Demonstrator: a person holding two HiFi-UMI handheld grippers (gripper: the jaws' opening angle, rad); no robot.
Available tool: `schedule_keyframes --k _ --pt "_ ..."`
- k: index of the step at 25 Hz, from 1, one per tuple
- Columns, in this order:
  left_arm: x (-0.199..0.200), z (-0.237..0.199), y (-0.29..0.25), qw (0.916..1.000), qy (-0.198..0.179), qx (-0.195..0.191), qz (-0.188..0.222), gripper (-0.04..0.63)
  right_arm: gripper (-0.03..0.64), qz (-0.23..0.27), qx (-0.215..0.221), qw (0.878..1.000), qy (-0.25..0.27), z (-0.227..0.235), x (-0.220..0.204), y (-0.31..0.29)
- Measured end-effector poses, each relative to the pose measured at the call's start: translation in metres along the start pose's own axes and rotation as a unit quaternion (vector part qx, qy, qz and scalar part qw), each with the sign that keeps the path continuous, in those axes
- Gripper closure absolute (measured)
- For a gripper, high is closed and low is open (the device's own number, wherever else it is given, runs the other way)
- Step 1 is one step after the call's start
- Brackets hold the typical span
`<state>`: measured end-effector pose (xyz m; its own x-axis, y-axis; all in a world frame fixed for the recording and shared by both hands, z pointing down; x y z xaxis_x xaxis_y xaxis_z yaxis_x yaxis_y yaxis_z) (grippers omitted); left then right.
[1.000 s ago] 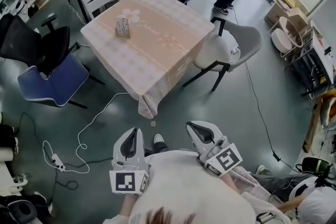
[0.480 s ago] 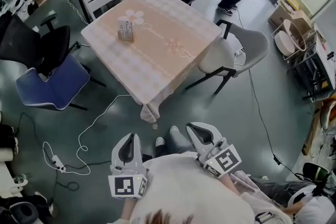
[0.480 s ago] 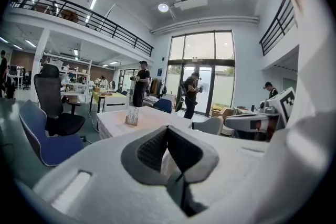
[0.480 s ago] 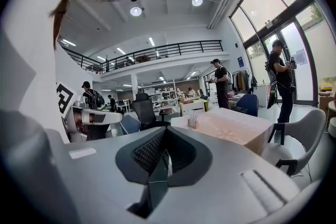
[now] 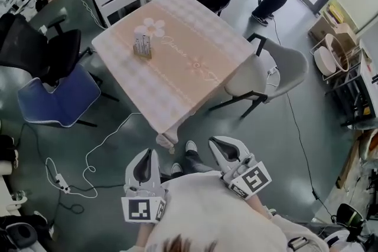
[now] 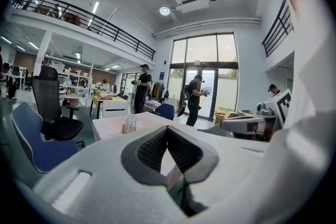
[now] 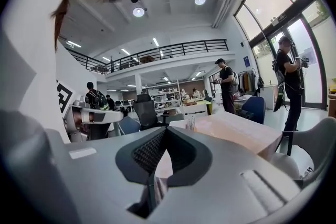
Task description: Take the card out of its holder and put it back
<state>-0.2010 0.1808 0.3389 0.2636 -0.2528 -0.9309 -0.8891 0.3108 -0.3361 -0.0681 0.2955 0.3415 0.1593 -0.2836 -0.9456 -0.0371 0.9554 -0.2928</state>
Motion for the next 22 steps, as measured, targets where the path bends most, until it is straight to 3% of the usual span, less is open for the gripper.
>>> schedule_keyframes --k 5,16,22 --pt "0.012 -0.002 -0.026 0.9997 0.011 0.021 0.009 0.595 0.619 -0.001 0.019 1.000 0.007 0.027 0.009 -0.015" --pt "0.033 0.013 -0.069 0.9980 -0.011 0.054 0.032 0.595 0.618 0.011 0.036 0.999 0.013 0.089 0.015 -0.015" --pt "0.037 0.016 -0.074 0.9970 -0.009 0.070 0.031 0.595 0.619 0.010 0.047 0.999 0.005 0.102 0.016 -0.018"
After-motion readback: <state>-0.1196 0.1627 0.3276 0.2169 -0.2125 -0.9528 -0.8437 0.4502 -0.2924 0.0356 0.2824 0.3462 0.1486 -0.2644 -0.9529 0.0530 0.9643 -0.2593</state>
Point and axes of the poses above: the fingertips, and each gripper's own axes: y backward along the fingers, z to its right, x out of its top, the point moved 2 cm from there along y, backward along the fingers, and after that the axes turned 7 degrees about -z, right-handed, at the moved point
